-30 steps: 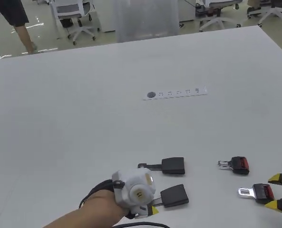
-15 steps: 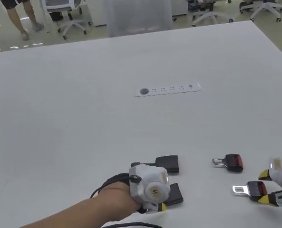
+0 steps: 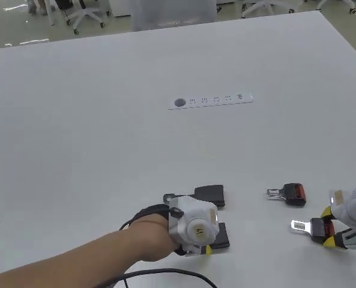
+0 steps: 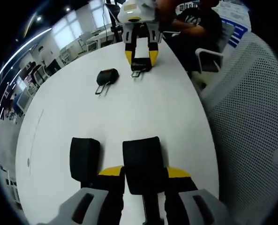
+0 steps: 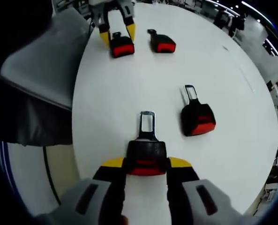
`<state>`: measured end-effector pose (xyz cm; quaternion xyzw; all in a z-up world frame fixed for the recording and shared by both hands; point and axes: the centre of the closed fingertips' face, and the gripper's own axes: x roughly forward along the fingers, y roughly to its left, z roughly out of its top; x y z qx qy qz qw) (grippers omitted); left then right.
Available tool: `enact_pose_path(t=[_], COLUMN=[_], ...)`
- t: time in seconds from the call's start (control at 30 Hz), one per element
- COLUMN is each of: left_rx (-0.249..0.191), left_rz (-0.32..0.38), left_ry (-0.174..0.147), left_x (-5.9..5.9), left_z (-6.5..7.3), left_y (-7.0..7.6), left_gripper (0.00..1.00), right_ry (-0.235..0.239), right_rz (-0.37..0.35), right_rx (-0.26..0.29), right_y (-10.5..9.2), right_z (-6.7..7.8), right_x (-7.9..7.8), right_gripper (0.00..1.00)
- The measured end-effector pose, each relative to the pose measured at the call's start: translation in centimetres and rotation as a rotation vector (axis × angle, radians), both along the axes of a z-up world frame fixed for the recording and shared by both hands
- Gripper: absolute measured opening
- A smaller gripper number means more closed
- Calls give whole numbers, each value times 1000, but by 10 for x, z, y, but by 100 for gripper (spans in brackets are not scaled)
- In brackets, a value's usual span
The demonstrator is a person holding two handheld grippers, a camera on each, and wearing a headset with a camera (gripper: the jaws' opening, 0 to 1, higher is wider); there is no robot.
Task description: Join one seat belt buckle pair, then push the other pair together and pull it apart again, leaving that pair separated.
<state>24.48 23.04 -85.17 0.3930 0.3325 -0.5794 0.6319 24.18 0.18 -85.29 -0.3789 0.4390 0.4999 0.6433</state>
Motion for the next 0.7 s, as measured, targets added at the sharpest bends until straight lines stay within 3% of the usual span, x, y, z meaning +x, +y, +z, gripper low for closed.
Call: enact_pose_path(t=[0.07,0.4,0.53,0.7], left_rx=[4,38,44,32], left_rz=[-38,-57,-55,-31], left_ry=[-1,-36,-35,-28], left_x=[-1,-1,0,0], left_z=[0,-3,-4,-3], left_y=[0,-1,0,0], left_gripper=[33,33,33,33], right_ry=[2,7,12,9], right_rz=[1,59,100,118], right_rx=[7,-35,-47,-23], right_y=[0,1,6,20], right_z=[0,2,3,1], right_x=[-1,-3,-6,-5], right_gripper=[34,33,33,33])
